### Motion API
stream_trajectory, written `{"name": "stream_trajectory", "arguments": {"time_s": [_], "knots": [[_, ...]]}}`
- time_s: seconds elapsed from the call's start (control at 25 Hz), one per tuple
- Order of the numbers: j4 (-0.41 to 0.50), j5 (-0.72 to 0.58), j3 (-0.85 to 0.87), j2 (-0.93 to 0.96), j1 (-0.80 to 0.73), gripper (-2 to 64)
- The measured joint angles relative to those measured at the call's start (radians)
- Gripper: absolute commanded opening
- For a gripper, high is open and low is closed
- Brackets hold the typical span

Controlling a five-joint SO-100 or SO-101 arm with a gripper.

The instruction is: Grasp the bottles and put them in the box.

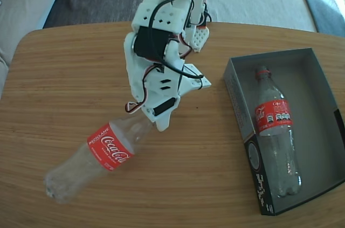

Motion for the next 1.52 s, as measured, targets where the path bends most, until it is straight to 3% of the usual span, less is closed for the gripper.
{"name": "stream_trajectory", "arguments": {"time_s": [0.4, 0.68, 1.08, 1.52], "knots": [[0.132, 0.0, -0.02, 0.133, -0.094, -0.3], [0.213, 0.0, -0.025, 0.281, -0.239, -0.3], [0.364, 0.066, -0.198, 0.285, -0.38, -0.3], [0.451, 0.103, -0.341, 0.287, -0.512, -0.3]]}}
